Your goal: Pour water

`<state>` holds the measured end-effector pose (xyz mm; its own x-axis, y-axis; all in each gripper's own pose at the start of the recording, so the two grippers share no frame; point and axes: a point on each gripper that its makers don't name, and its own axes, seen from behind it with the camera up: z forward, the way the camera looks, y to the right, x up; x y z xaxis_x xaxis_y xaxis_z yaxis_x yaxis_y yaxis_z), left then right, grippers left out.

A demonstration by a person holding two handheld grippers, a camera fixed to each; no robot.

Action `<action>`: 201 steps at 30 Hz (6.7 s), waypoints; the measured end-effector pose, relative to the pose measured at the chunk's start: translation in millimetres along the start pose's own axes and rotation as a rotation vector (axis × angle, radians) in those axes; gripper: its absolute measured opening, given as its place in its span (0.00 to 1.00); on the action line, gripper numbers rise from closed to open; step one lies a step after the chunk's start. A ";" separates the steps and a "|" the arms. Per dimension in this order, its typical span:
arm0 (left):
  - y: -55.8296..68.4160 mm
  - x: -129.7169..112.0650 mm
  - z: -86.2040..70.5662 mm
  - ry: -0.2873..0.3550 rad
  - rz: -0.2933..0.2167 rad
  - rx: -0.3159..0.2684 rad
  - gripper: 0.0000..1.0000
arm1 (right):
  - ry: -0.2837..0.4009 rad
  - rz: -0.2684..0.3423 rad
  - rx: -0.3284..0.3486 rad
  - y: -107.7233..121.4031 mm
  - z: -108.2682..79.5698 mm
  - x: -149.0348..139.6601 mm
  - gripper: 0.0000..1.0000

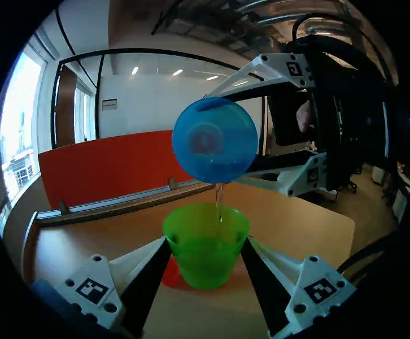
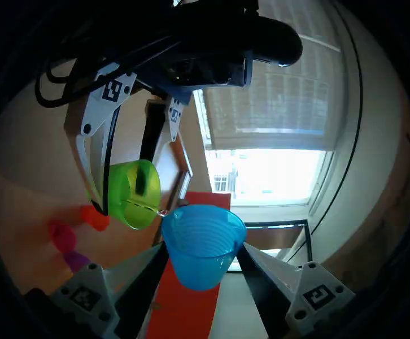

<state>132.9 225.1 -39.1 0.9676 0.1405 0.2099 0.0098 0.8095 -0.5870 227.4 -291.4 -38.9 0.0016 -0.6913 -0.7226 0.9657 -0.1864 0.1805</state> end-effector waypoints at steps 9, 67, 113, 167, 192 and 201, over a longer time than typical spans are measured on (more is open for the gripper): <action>-2.1 0.3 3.1 0.000 -0.002 0.000 0.83 | 0.000 -0.025 0.001 -0.8 4.5 -2.8 0.87; -7.3 -1.4 2.9 -0.003 -0.006 0.005 0.83 | 0.005 -0.010 -0.004 2.6 26.3 -20.9 0.87; -6.8 -5.5 4.1 -0.023 0.007 0.000 0.83 | -0.038 1.314 -0.042 -37.0 4.6 -60.5 0.87; -24.2 -94.9 16.5 -0.194 0.046 0.011 0.83 | -0.340 1.481 0.001 -170.7 -31.1 -149.3 0.87; -19.2 -145.4 36.2 -0.271 0.038 -0.020 0.83 | -0.453 1.524 0.102 -256.1 -27.6 -169.3 0.87; -11.9 -163.7 46.4 -0.295 0.039 -0.046 0.83 | -0.482 1.531 0.143 -286.8 -22.9 -172.8 0.87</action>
<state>-37.3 218.9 -30.2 0.8525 0.3357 0.4007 -0.0080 0.7748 -0.6322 -43.9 -102.5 18.9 0.7898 -0.4190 0.4479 0.1023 0.8100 0.5774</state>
